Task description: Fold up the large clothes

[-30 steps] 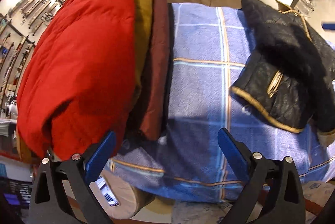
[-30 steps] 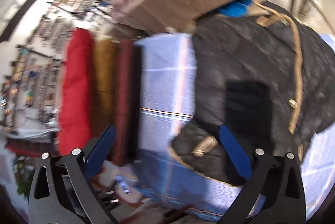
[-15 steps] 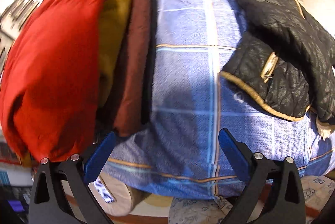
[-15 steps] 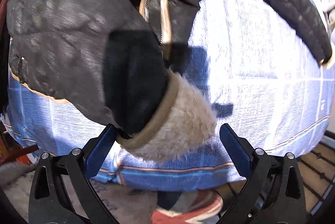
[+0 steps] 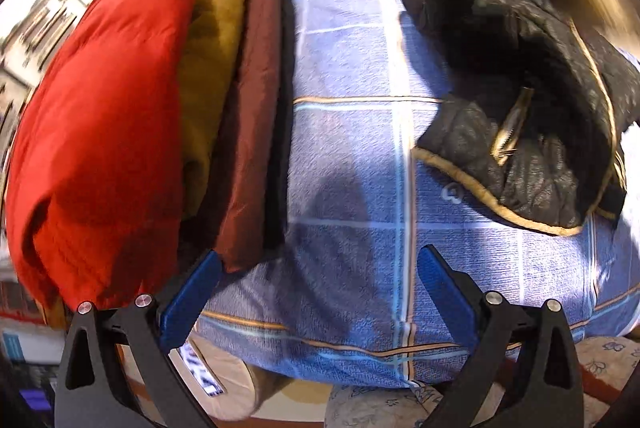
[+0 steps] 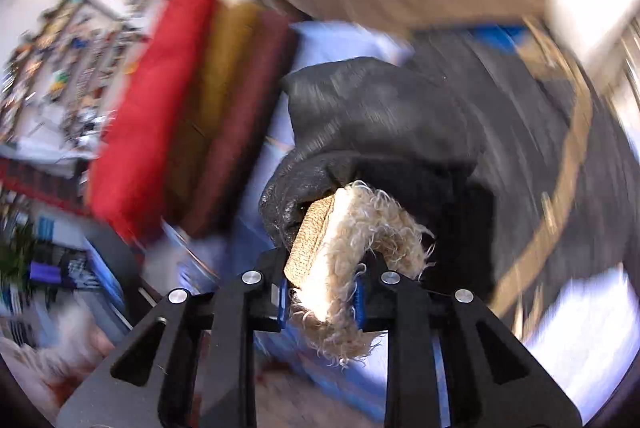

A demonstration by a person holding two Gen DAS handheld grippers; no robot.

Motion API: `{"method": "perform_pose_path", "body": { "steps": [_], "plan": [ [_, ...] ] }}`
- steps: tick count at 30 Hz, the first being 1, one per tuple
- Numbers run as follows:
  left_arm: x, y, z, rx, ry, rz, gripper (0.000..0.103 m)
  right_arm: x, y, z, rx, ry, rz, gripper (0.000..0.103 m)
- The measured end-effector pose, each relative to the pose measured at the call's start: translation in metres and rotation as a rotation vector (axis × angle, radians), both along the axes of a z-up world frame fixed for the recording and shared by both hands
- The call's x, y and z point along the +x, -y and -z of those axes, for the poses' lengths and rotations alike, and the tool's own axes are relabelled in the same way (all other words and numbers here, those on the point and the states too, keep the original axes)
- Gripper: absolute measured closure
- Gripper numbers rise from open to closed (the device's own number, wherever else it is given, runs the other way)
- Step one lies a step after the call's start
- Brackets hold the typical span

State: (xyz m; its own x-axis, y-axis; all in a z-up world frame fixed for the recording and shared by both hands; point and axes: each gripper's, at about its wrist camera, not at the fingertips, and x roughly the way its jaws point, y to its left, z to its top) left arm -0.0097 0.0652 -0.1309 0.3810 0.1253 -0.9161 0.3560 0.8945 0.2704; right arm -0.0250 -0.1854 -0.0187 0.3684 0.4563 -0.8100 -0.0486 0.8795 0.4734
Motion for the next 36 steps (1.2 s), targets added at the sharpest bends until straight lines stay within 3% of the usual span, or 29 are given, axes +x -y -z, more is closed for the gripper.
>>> {"method": "perform_pose_path", "body": {
  "steps": [3, 5, 7, 8, 13, 17, 21, 24, 27, 29, 33, 35, 36],
  "plan": [
    [-0.004, -0.011, 0.001, 0.018, 0.002, -0.037, 0.006, 0.084, -0.040, -0.037, 0.013, 0.096, -0.095, 0.076],
    [-0.008, -0.017, 0.002, 0.023, 0.003, -0.057, 0.006, 0.133, -0.070, -0.045, 0.001, 0.107, -0.114, 0.064],
    [-0.012, -0.021, 0.002, 0.020, 0.000, -0.068, 0.006, 0.175, -0.089, -0.035, 0.027, 0.112, -0.076, 0.031],
    [-0.013, -0.022, 0.003, 0.012, -0.003, -0.076, 0.006, 0.178, -0.106, -0.031, 0.045, 0.104, -0.068, 0.024],
    [-0.009, -0.018, 0.015, -0.033, -0.041, -0.062, 0.006, 0.198, -0.160, 0.013, 0.051, -0.042, -0.031, 0.020],
    [0.007, -0.003, 0.023, -0.062, -0.020, 0.043, 0.006, 0.163, -0.124, 0.043, 0.038, -0.035, 0.018, 0.020],
    [0.042, 0.028, 0.036, -0.124, -0.054, 0.174, 0.006, 0.073, -0.033, 0.064, -0.062, -0.017, 0.177, 0.020],
    [0.067, 0.059, 0.049, -0.173, -0.096, 0.278, 0.006, -0.003, 0.056, 0.088, -0.116, -0.093, 0.352, 0.020],
    [0.080, 0.098, 0.072, -0.133, -0.109, 0.423, 0.006, -0.082, 0.132, 0.117, -0.105, -0.189, 0.552, 0.020],
    [0.086, 0.112, 0.086, -0.100, -0.106, 0.448, 0.006, -0.132, 0.167, 0.140, -0.082, -0.241, 0.651, 0.020],
    [0.099, 0.135, 0.117, -0.100, -0.201, 0.460, 0.006, -0.204, 0.189, 0.183, -0.052, -0.335, 0.745, 0.020],
    [0.100, 0.141, 0.128, -0.085, -0.233, 0.467, 0.012, -0.220, 0.187, 0.206, -0.007, -0.354, 0.721, 0.020],
    [0.099, 0.144, 0.134, -0.086, -0.257, 0.470, 0.022, -0.223, 0.184, 0.219, -0.005, -0.365, 0.702, 0.020]
  ]
}}
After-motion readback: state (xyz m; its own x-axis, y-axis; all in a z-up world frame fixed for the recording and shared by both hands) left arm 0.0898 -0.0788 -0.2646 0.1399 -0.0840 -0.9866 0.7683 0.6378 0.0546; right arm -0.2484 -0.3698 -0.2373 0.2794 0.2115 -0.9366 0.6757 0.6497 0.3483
